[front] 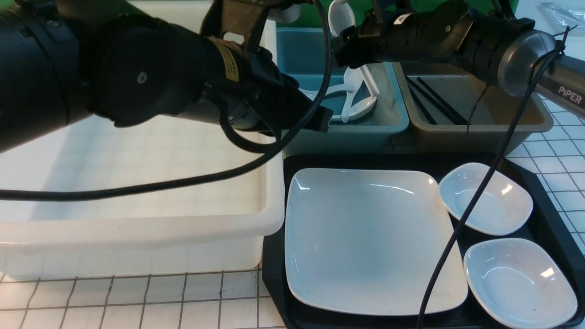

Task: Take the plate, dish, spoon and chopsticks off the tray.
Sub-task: Use the right arm to put the soup spoon into the small storage box in the middle, then use the right arm to grab a small plate from the dinner plate

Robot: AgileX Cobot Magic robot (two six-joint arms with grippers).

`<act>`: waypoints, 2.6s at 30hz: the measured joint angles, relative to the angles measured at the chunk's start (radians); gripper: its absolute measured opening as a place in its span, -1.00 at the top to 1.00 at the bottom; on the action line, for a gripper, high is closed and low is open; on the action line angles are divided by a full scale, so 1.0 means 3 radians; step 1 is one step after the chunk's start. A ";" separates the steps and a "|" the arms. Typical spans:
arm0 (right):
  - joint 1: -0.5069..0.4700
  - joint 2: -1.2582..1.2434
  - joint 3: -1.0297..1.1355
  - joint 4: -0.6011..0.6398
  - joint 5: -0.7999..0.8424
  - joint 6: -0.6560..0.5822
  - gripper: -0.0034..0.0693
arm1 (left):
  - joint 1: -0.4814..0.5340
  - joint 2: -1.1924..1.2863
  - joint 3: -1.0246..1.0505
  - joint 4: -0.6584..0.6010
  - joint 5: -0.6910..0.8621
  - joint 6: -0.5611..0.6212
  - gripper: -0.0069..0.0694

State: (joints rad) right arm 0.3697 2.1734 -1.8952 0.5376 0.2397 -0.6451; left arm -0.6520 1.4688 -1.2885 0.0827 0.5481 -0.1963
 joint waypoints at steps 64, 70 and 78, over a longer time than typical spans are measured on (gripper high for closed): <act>0.0364 -0.2194 0.3772 -0.2524 0.1591 0.2354 -0.50 | -0.0861 -0.0295 0.0000 -0.1157 0.1465 0.1141 0.86; 0.0364 -0.2130 0.3772 -0.2584 0.1449 0.2482 -0.49 | -0.0861 -0.0295 0.0000 -0.1157 0.1480 0.1141 0.86; 0.0364 -0.2030 0.3772 -0.2601 0.1407 0.2529 -0.29 | -0.0861 -0.0295 0.0000 -0.1157 0.1480 0.1080 0.86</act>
State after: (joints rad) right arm 0.4790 1.5645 -0.7635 -0.2427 0.6619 0.1137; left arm -0.9104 1.3803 -1.2885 -0.2644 0.9919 0.1277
